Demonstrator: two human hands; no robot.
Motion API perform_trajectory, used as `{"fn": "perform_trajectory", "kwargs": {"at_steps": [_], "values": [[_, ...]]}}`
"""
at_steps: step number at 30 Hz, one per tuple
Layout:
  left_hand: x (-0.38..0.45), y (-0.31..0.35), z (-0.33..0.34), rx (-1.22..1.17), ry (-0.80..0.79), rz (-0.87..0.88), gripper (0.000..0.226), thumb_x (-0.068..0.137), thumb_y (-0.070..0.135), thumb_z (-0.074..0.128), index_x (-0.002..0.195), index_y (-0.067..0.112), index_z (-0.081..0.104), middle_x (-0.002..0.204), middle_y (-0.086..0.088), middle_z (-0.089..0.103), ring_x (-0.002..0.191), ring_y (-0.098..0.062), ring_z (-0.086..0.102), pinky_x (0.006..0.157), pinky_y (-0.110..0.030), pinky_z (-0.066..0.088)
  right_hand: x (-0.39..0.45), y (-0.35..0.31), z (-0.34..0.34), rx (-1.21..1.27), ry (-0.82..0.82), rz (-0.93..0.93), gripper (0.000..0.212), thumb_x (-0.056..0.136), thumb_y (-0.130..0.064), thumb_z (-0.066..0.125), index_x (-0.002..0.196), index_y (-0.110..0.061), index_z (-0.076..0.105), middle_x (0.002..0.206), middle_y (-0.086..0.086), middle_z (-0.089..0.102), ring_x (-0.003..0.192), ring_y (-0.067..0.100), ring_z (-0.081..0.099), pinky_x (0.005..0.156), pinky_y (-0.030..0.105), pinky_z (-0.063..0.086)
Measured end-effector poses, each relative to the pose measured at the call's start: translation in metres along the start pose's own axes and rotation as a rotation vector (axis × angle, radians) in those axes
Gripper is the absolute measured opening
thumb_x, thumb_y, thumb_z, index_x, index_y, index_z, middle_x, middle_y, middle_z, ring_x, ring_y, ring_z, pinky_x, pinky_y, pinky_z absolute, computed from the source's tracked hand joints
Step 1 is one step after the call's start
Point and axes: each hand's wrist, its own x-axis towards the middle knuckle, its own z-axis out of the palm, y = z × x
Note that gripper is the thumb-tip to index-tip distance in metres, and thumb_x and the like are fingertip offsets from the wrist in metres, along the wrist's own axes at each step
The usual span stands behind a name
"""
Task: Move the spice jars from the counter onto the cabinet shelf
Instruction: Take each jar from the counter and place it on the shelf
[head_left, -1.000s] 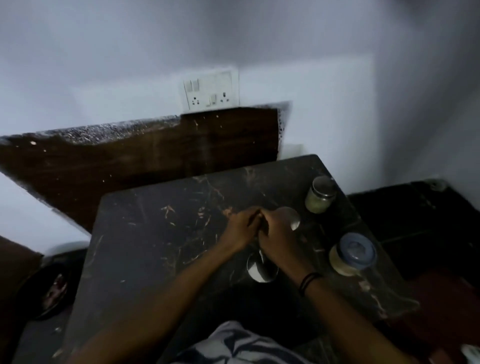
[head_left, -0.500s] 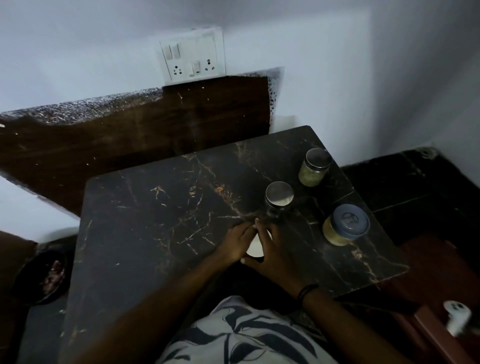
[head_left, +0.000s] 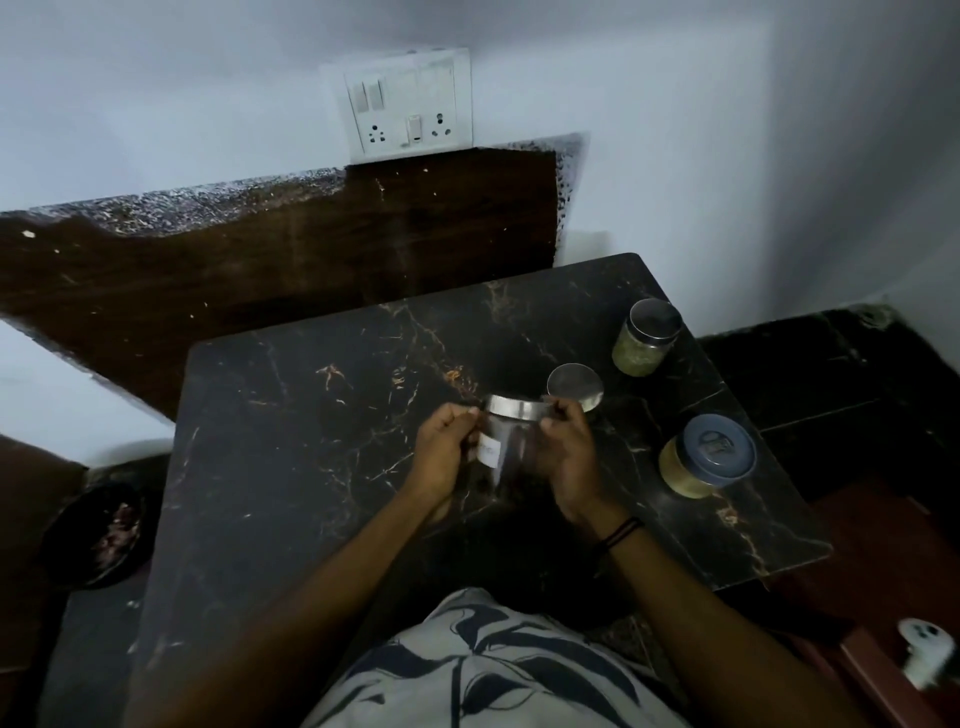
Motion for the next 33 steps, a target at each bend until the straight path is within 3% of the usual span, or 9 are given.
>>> {"fn": "perform_trajectory", "kwargs": {"at_steps": [7, 11, 13, 19, 23, 26, 29, 33], "values": [[-0.008, -0.001, -0.014, -0.159, -0.081, -0.033, 0.018, 0.099, 0.020, 0.052, 0.100, 0.009, 0.066, 0.089, -0.008, 0.073, 0.081, -0.019, 0.068, 0.071, -0.031, 0.059, 0.011, 0.008, 0.012, 0.178, -0.049, 0.165, 0.037, 0.087, -0.033, 0.051, 0.111, -0.008, 0.065, 0.109, 0.018, 0.070, 0.099, 0.033, 0.066, 0.080, 0.042, 0.056], [-0.010, -0.005, -0.022, -0.177, -0.092, -0.066, 0.018, 0.098, 0.023, 0.055, 0.106, 0.010, 0.065, 0.096, -0.008, 0.075, 0.086, -0.020, 0.071, 0.075, -0.034, 0.058, 0.012, 0.014, 0.013, 0.092, -0.035, 0.278, 0.056, 0.093, -0.042, 0.042, 0.130, -0.001, 0.055, 0.127, 0.027, 0.062, 0.117, 0.044, 0.058, 0.098, 0.055, 0.046], [-0.009, -0.004, -0.023, -0.186, -0.081, -0.059, 0.021, 0.097, 0.023, 0.055, 0.109, 0.009, 0.064, 0.100, -0.011, 0.074, 0.090, -0.023, 0.071, 0.078, -0.037, 0.059, 0.014, 0.011, 0.017, 0.065, -0.030, 0.263, 0.054, 0.095, -0.040, 0.041, 0.131, -0.002, 0.054, 0.125, 0.025, 0.064, 0.116, 0.042, 0.060, 0.095, 0.053, 0.049], [0.015, 0.049, -0.020, -0.212, -0.038, 0.066, 0.027, 0.095, 0.030, 0.058, 0.111, 0.010, 0.066, 0.108, -0.015, 0.074, 0.093, -0.027, 0.073, 0.076, -0.038, 0.060, 0.034, -0.040, 0.053, -0.040, -0.122, 0.065, 0.045, 0.099, -0.039, 0.042, 0.129, -0.006, 0.051, 0.118, 0.015, 0.069, 0.106, 0.030, 0.069, 0.076, 0.037, 0.058], [0.033, 0.134, -0.002, -0.220, -0.014, 0.252, 0.019, 0.091, 0.032, 0.063, 0.097, 0.015, 0.072, 0.096, -0.014, 0.072, 0.085, -0.027, 0.068, 0.075, -0.040, 0.056, 0.052, -0.114, 0.098, -0.039, -0.230, -0.147, 0.047, 0.097, -0.040, 0.049, 0.128, -0.004, 0.048, 0.122, 0.017, 0.066, 0.109, 0.032, 0.066, 0.082, 0.038, 0.058], [0.037, 0.199, 0.009, -0.212, -0.005, 0.402, 0.019, 0.092, 0.032, 0.065, 0.095, 0.014, 0.071, 0.094, -0.013, 0.072, 0.084, -0.023, 0.067, 0.075, -0.037, 0.055, 0.060, -0.171, 0.131, -0.012, -0.307, -0.284, 0.032, 0.089, -0.028, 0.052, 0.117, -0.014, 0.052, 0.115, 0.011, 0.066, 0.103, 0.026, 0.067, 0.082, 0.038, 0.056], [0.034, 0.250, 0.021, -0.228, 0.001, 0.500, 0.021, 0.094, 0.029, 0.065, 0.097, 0.009, 0.068, 0.090, -0.010, 0.075, 0.078, -0.019, 0.071, 0.067, -0.032, 0.058, 0.062, -0.213, 0.156, 0.000, -0.366, -0.401, 0.037, 0.082, -0.012, 0.055, 0.119, -0.017, 0.053, 0.109, 0.003, 0.070, 0.097, 0.018, 0.067, 0.075, 0.030, 0.055], [0.023, 0.319, 0.039, -0.246, 0.056, 0.636, 0.028, 0.091, 0.032, 0.068, 0.099, 0.005, 0.067, 0.089, -0.011, 0.074, 0.076, -0.021, 0.068, 0.066, -0.033, 0.057, 0.062, -0.275, 0.184, -0.064, -0.406, -0.531, 0.041, 0.090, -0.005, 0.052, 0.128, -0.019, 0.054, 0.112, 0.001, 0.071, 0.098, 0.018, 0.069, 0.071, 0.028, 0.056]]}}
